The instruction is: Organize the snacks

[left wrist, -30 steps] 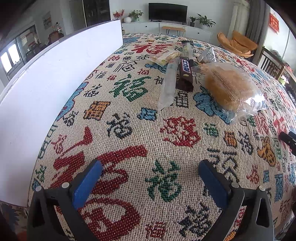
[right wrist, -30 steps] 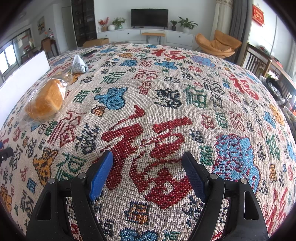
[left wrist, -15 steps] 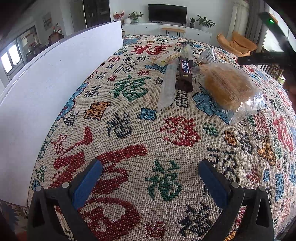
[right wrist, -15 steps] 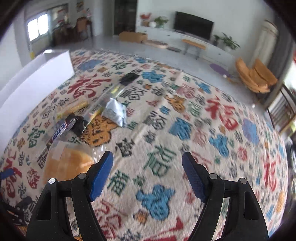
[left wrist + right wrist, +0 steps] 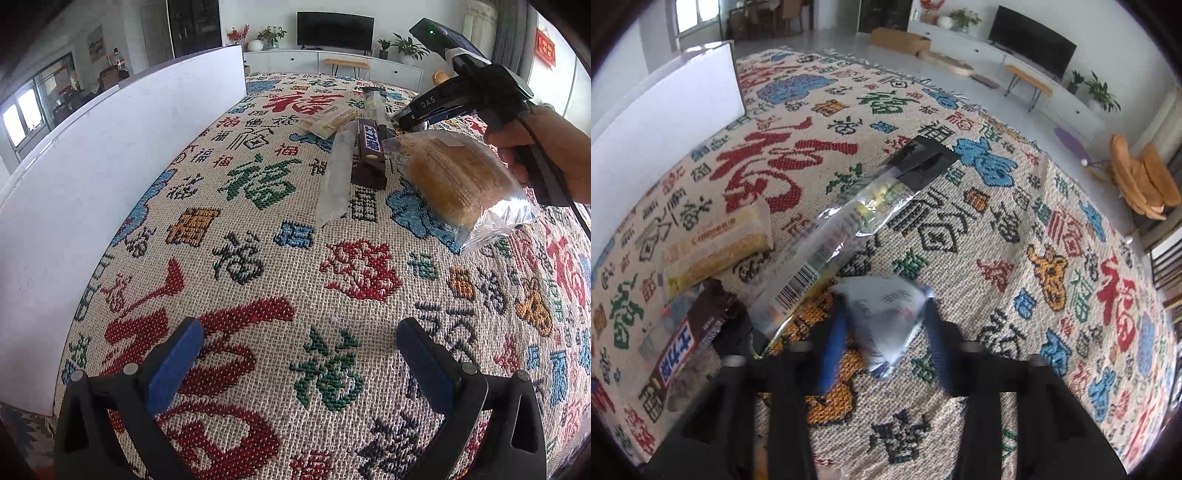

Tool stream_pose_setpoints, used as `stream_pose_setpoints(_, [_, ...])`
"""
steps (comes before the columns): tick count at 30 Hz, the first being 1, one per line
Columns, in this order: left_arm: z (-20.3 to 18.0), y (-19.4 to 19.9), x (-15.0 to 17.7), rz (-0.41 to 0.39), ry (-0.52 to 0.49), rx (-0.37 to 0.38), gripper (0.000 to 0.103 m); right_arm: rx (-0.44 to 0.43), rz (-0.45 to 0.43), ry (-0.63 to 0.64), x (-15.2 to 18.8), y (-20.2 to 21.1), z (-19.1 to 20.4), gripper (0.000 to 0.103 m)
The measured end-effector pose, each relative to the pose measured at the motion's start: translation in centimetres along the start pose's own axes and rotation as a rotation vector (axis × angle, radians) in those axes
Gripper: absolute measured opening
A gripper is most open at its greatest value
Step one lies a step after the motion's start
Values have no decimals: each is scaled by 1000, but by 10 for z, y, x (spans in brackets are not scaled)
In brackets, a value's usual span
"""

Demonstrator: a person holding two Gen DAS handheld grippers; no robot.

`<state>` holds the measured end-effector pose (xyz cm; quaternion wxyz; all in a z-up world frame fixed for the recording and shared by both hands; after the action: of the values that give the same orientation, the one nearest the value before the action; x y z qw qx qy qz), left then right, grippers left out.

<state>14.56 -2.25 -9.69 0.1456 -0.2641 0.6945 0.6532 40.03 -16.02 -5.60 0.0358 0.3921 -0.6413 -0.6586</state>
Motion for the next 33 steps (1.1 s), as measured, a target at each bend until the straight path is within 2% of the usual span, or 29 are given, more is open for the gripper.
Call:
stream_pose_setpoints(7, [0,0,0,0,0,0,103,-21,-124,-125,20,41,-16,30])
stream_pose_setpoints(10, [0,0,0,0,0,-1,103,-38,-129,-156,43,67,-27,30])
stream_pose_setpoints(13, [0,0,1,0,0,0,103,-64,-54,-153,75,88,-30,31])
stream_pose_setpoints(18, [0,0,1,0,0,0,103,-61,128,-109,149,112,-17,31])
stream_pose_setpoints(21, [0,0,1,0,1,0,103,-70,156,-121,190,112,-2,32])
stream_pose_setpoints(23, [0,0,1,0,0,0,103,-55,129,-140,212,108,7,35])
stream_pose_setpoints(24, [0,0,1,0,0,0,103,-54,102,-156,220,105,10,41])
stream_pose_setpoints(25, [0,1,1,0,-1,0,103,-53,73,-176,228,103,12,53])
stream_pose_setpoints(26, [0,-1,0,1,-1,1,103,-43,12,-190,232,106,14,58])
stream_pose_setpoints(27, [0,-1,0,1,-2,1,103,-27,-21,-200,234,107,15,68])
stream_pose_setpoints(33, [0,0,1,1,-2,1,103,55,-152,-213,243,107,26,78])
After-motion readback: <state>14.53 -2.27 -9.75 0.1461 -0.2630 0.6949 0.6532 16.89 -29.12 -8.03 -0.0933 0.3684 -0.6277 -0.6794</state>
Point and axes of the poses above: each gripper's, at about its wrist camera, not at the fingertips, and y roughly against the way its jaws point, z to its left, x to its underside, the point moved 3 cm from there along -y, roughly the way its jaws point, and after that the axes turned 10 degrees about y, right-handed, at the moved point
